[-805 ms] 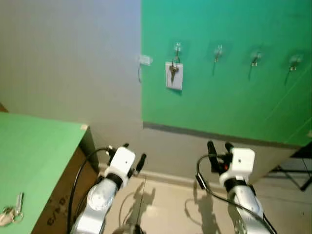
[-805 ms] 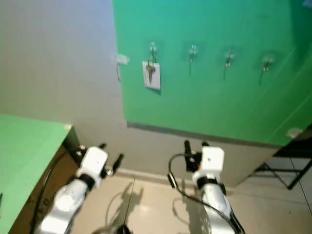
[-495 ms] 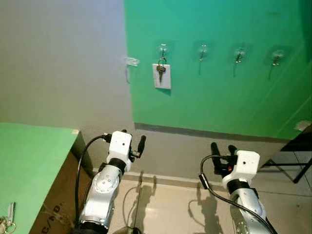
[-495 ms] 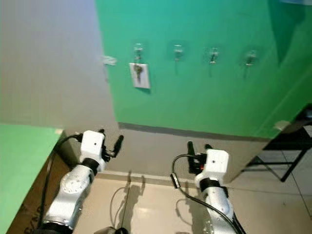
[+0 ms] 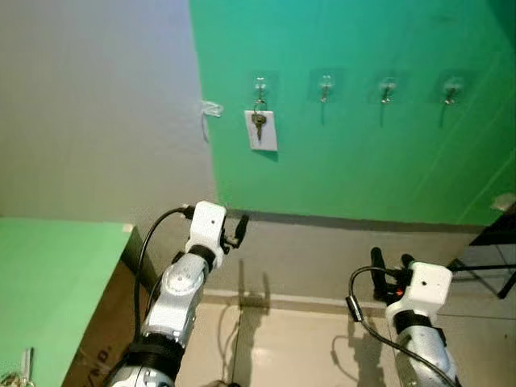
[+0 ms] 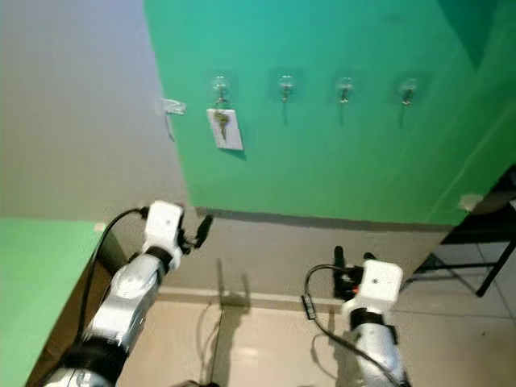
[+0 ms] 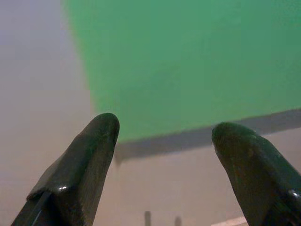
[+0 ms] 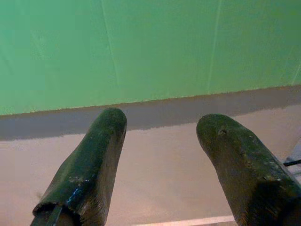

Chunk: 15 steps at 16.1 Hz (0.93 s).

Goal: Hang keys on a hook

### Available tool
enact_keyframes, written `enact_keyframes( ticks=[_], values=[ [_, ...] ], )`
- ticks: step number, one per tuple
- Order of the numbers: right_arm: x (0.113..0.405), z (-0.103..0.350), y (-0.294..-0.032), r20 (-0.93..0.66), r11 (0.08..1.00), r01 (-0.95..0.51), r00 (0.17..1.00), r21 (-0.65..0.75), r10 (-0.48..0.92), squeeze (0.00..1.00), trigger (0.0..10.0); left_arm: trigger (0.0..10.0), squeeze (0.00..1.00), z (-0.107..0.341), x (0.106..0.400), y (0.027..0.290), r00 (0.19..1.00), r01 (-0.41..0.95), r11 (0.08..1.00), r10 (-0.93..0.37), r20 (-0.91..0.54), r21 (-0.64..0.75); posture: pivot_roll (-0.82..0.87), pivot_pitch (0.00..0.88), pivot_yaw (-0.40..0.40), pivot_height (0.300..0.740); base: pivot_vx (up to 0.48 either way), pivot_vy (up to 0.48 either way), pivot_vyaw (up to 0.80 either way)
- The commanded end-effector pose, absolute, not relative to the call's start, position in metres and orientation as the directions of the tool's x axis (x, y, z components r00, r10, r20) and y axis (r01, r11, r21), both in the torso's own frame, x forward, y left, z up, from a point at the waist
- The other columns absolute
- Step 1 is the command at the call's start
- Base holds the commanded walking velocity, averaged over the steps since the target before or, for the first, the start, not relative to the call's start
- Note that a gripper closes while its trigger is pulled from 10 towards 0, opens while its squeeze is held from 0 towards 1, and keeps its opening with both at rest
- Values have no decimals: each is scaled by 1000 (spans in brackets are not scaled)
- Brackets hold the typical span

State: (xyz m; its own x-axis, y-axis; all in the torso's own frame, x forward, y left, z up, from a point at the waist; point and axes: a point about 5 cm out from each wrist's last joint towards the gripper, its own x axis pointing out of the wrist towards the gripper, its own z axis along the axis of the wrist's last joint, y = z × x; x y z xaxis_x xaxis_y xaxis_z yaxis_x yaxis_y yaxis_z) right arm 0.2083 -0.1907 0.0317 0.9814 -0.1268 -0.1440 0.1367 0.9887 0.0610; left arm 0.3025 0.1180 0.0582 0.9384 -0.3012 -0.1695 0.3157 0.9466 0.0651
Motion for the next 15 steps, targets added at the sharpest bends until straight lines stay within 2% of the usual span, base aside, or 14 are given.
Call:
enact_keyframes(
  ticks=[1, 6, 9, 12, 15],
  values=[
    [209, 31, -187, -140, 991, 123, 983, 45, -116, 0, 10000, 10000, 0, 57, 304, 115, 929, 340, 938, -326, -177, 60, -259, 0, 106, 740, 0, 0, 0],
    [220, 33, -184, -127, 995, 88, 989, 53, -81, 0, 10000, 10000, 0, 54, 299, 119, 941, 297, 955, -293, -167, -4, -174, 0, 31, 740, 0, 0, 0],
    [230, 35, -186, -114, 991, 104, 989, 83, -94, 0, 10000, 10000, 0, 51, 300, 127, 948, 266, 963, -254, -191, 42, -147, 0, 38, 740, 0, 0, 0],
    [233, 34, -181, -116, 994, 75, 991, 78, -66, 0, 10000, 10000, 0, 58, 304, 124, 942, 297, 954, -285, -175, 42, -142, 0, 44, 740, 0, 0, 0],
    [241, 37, -184, -111, 995, 67, 992, 72, -59, 0, 10000, 10000, 0, 65, 310, 120, 936, 319, 948, -317, -157, -7, -150, 0, 47, 740, 0, 469, 0]
  ],
)
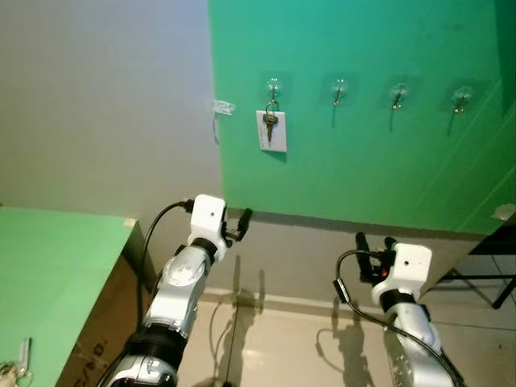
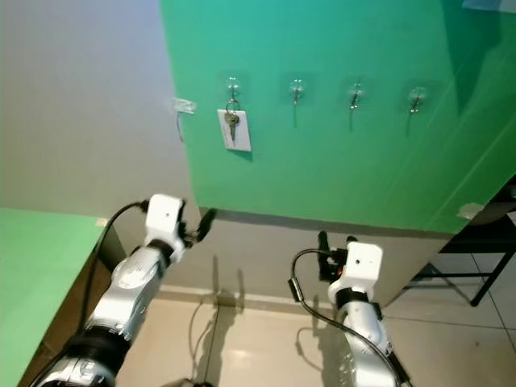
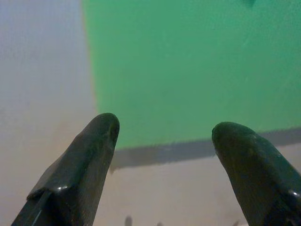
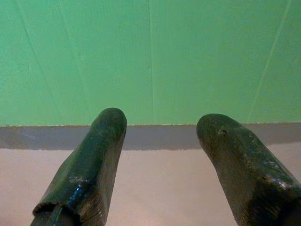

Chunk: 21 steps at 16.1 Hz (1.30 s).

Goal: Hang keys on a hook

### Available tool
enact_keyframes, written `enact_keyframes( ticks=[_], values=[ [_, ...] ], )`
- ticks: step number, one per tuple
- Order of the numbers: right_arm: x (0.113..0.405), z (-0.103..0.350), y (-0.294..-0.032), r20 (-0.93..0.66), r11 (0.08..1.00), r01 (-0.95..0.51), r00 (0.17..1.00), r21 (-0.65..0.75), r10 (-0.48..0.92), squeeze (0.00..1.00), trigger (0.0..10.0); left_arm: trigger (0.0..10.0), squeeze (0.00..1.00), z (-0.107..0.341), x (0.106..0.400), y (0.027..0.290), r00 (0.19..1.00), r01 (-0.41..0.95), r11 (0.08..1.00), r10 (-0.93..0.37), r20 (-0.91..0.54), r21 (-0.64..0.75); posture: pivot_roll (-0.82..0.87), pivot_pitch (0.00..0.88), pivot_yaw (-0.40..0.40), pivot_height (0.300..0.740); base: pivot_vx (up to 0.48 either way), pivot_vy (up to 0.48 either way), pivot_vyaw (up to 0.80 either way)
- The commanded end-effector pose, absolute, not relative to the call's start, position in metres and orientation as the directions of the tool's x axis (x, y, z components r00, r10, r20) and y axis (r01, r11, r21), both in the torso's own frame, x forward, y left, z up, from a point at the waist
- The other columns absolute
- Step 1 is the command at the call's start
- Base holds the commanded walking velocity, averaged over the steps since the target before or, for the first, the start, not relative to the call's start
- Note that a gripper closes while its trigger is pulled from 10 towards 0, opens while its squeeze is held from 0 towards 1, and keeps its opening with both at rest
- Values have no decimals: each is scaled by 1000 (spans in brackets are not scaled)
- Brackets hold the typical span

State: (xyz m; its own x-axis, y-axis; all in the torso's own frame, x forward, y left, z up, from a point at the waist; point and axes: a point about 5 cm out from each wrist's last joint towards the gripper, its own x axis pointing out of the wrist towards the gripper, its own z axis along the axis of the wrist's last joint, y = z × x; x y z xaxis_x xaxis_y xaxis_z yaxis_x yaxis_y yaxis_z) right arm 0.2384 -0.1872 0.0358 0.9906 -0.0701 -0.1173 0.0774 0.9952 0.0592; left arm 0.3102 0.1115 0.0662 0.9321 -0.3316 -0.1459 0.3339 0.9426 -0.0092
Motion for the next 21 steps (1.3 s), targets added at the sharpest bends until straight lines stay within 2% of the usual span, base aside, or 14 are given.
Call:
enact_keyframes(
  ticks=[1, 9, 14, 16, 18, 19, 21],
  values=[
    [242, 38, -185, -111, 995, 67, 992, 68, -59, 0, 10000, 10000, 0, 65, 311, 120, 934, 322, 947, -318, -160, -3, -156, 0, 44, 740, 0, 480, 0],
    [244, 35, -180, -124, 997, 49, 991, 59, -41, 0, 10000, 10000, 0, 65, 317, 114, 921, 352, 936, -347, -179, -2, -165, 0, 51, 740, 0, 480, 0],
    [246, 34, -179, -135, 999, 35, 990, 42, -29, 0, 10000, 10000, 0, 63, 315, 115, 935, 335, 932, -310, -173, 141, -163, 0, 49, 740, 0, 0, 735],
    [247, 38, -186, -115, 997, 58, 992, 50, -52, 0, 10000, 10000, 0, 57, 299, 128, 964, 249, 967, -241, -117, 59, -166, 0, 49, 740, 0, 0, 681],
    [244, 37, -187, -110, 996, 63, 992, 61, -56, 0, 10000, 10000, 0, 46, 286, 136, 973, 208, 976, -200, -113, 60, -160, 0, 44, 740, 0, 0, 669],
    [243, 35, -184, -116, 997, 42, 993, 65, -34, 0, 10000, 10000, 0, 41, 278, 128, 964, 246, 965, -234, -129, 92, -155, 0, 42, 740, 0, 0, 669],
    [246, 35, -181, -120, 998, 25, 993, 65, -17, 0, 10000, 10000, 0, 44, 283, 124, 963, 249, 964, -236, -133, 96, -150, 0, 37, 740, 0, 0, 669]
  ],
)
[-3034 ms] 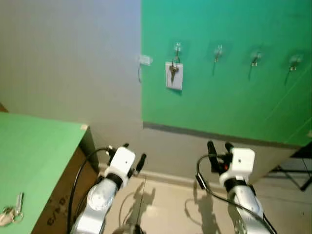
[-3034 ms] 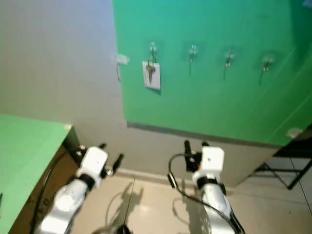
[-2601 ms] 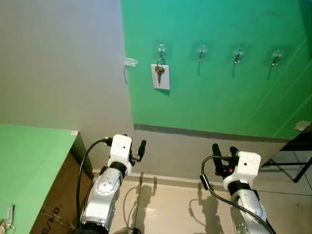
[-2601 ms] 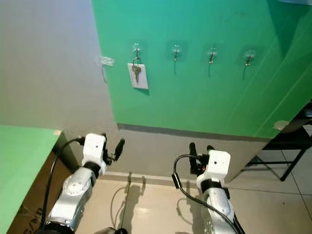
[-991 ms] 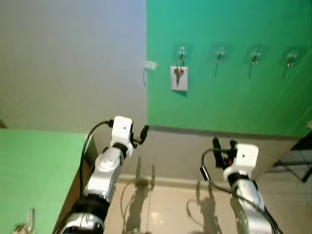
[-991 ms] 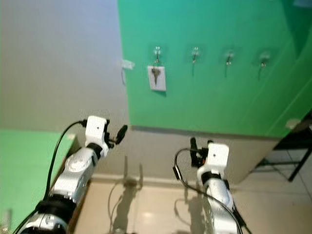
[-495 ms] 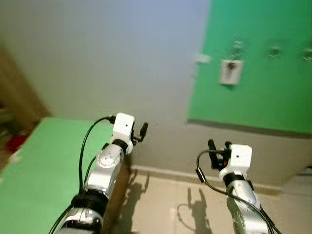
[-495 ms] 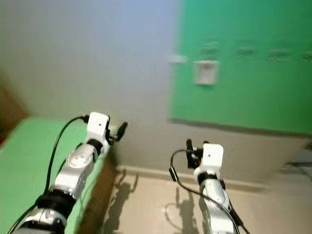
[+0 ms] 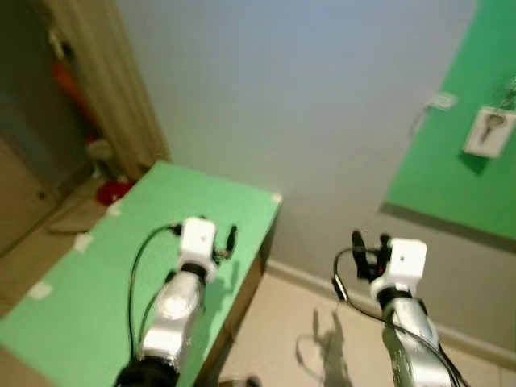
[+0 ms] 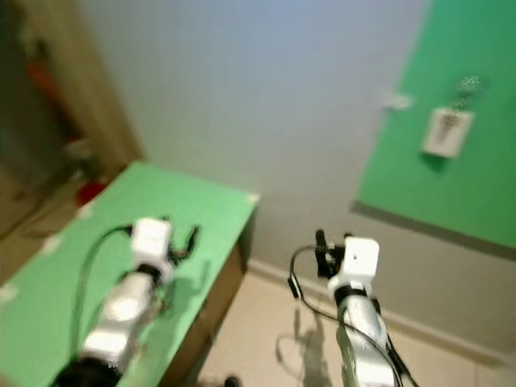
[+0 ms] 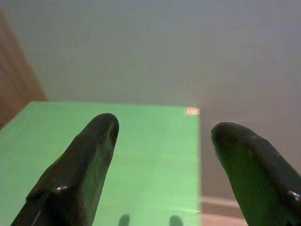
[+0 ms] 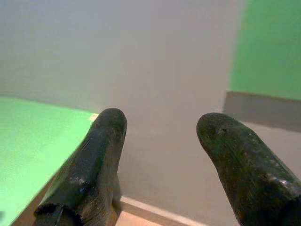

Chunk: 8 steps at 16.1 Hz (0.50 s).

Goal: Hang keys on a hook

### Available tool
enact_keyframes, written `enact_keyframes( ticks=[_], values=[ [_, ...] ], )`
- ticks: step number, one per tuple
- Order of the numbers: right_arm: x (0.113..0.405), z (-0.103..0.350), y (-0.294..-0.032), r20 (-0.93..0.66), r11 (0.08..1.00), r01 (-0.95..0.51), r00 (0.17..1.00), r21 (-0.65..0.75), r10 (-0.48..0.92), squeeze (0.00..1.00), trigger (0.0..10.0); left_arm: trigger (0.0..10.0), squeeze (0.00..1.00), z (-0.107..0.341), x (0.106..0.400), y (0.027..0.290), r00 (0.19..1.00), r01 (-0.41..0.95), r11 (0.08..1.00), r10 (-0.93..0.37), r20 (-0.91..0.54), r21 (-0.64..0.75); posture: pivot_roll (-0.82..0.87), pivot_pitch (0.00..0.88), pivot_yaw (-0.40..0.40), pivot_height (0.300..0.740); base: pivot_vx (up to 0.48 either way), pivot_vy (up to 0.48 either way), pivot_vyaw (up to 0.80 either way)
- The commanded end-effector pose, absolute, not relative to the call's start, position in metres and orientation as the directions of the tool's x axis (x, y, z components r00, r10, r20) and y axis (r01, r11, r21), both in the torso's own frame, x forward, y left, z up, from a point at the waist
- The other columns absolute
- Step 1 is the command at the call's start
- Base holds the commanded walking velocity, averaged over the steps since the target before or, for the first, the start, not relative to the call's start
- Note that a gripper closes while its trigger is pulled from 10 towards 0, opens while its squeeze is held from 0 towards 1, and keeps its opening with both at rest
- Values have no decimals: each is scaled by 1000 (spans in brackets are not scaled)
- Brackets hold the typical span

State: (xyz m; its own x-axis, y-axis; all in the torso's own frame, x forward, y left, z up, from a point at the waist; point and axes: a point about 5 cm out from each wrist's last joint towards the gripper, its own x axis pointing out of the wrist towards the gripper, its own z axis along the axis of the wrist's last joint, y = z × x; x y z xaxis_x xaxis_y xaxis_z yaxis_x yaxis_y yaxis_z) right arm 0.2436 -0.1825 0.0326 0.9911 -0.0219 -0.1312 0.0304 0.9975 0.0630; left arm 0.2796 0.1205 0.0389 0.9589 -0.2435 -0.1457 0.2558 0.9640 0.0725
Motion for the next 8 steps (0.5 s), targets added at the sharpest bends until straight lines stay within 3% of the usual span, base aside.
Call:
enact_keyframes(
  ticks=[1, 8],
  values=[
    [247, 35, -181, -121, 998, 19, 993, 65, -11, 0, 10000, 10000, 0, 45, 286, 124, 964, 244, 965, -230, -135, 95, -147, 0, 33, 740, 0, 0, 669],
    [253, 35, -177, -137, 998, -42, 989, 45, 48, 0, 10000, 10000, 0, 48, 288, 127, 972, 209, 972, -194, -134, 107, -119, 0, 6, 740, 0, 0, 665]
  ],
)
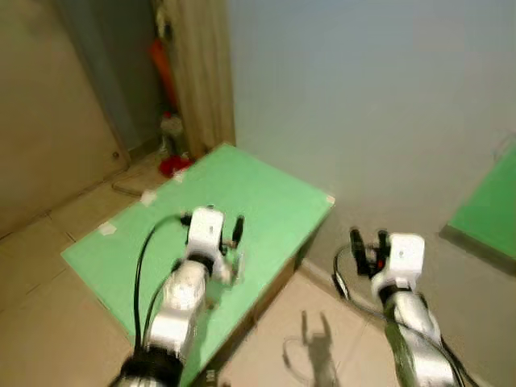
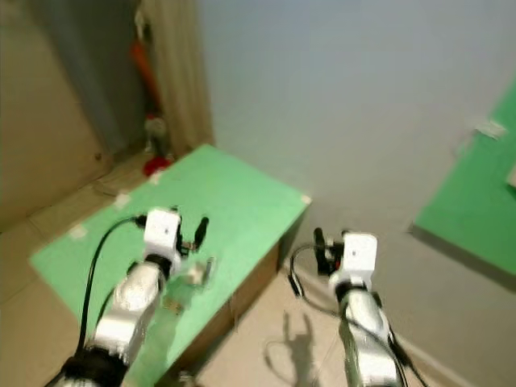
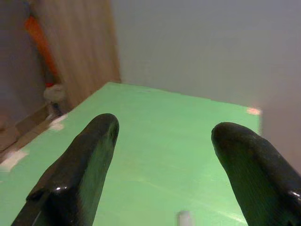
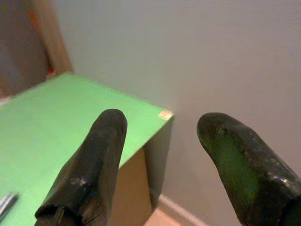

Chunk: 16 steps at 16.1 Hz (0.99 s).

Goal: Hang keys on a hook

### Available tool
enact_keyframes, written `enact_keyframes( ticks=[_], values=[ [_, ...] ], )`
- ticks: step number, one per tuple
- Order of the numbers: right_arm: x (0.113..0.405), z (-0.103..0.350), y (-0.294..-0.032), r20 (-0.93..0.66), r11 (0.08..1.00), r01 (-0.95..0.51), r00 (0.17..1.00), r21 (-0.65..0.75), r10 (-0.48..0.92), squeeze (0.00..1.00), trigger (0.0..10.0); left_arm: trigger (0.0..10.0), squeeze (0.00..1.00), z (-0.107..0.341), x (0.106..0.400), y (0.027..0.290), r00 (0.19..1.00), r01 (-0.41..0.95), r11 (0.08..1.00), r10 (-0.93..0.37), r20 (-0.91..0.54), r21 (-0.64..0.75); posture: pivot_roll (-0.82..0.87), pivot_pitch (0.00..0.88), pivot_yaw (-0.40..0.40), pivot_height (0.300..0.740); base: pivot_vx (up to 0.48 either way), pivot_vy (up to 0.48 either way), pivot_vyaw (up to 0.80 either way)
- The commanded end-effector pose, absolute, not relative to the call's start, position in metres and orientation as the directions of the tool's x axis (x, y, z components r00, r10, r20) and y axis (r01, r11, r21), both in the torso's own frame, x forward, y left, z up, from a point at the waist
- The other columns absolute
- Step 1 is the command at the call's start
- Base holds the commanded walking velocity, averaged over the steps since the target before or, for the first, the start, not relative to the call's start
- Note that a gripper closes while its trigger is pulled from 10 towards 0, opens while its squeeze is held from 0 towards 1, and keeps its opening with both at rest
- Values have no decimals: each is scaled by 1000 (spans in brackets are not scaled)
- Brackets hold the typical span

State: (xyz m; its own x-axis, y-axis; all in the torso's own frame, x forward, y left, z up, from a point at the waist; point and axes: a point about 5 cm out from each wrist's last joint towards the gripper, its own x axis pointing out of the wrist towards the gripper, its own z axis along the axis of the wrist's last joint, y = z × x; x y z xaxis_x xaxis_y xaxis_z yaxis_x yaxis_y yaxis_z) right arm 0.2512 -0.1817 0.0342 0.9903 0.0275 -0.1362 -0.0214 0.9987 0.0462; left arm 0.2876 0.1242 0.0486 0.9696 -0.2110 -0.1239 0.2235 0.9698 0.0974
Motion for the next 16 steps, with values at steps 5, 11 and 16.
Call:
enact_keyframes(
  ticks=[5, 11, 16],
  values=[
    [258, 34, -171, -144, 995, -91, 985, 33, 94, 0, 10000, 10000, 0, 49, 289, 130, 976, 189, 975, -174, -134, 117, -93, 0, -7, 740, 0, 0, 663],
    [265, 33, -160, -157, 986, -168, 973, 12, 167, 0, 10000, 10000, 0, 48, 290, 138, 981, 149, 982, -132, -141, 118, -49, 0, -36, 740, 0, 0, 663],
    [271, 31, -151, -180, 978, -207, 962, 4, 204, 0, 10000, 10000, 0, 44, 282, 150, 987, 89, 986, -68, -149, 144, -5, 0, -51, 740, 0, 0, 645]
  ],
)
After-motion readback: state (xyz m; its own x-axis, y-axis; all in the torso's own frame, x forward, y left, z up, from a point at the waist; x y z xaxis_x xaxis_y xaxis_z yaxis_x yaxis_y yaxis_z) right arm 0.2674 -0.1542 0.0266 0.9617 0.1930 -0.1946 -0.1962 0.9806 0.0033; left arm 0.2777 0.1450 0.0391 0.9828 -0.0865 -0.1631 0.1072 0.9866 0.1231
